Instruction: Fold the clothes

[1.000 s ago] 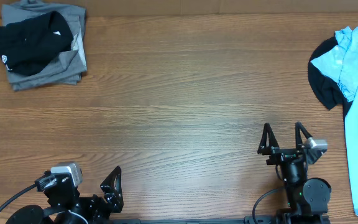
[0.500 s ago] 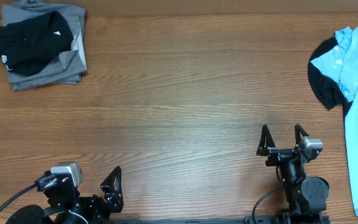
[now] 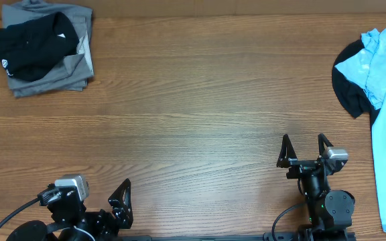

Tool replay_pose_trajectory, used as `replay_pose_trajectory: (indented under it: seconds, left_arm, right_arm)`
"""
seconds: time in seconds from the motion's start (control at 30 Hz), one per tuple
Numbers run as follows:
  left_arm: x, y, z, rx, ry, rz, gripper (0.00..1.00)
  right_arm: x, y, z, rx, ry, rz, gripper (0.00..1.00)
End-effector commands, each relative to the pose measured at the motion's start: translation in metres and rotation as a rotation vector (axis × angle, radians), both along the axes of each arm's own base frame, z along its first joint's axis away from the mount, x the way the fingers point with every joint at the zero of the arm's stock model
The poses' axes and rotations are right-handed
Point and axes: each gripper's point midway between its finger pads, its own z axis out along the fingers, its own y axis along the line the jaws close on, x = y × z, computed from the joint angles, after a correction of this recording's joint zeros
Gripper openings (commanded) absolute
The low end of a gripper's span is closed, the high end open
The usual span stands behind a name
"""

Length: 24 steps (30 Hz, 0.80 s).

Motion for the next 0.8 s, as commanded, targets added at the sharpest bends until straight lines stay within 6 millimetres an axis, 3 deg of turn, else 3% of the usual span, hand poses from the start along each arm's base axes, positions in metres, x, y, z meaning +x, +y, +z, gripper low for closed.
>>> replay_pose_trajectory:
  seconds: [0.0, 0.33, 0.5, 0.77]
  left_arm:
    - [0.000, 0.000, 0.001, -0.002, -0.005, 0.003, 1.00]
    - [-0.004, 0.013, -0.009, 0.052, 0.035, 0.061, 1.00]
    - [-0.005, 0.001, -0.011, 0.002, -0.010, -0.010, 1.00]
    - [0.039, -0.004, -0.026, 0.041, -0.319, -0.091, 1.00]
  right_arm:
    - [0.000, -0.004, -0.002, -0.007, -0.005, -0.018, 1.00]
    - [0.000, -0.004, -0.002, -0.007, -0.005, -0.018, 1.00]
    - [0.000, -0.004, -0.002, -0.007, -0.005, -0.018, 1.00]
    - [0.000, -0.004, -0.002, -0.007, -0.005, -0.018, 1.00]
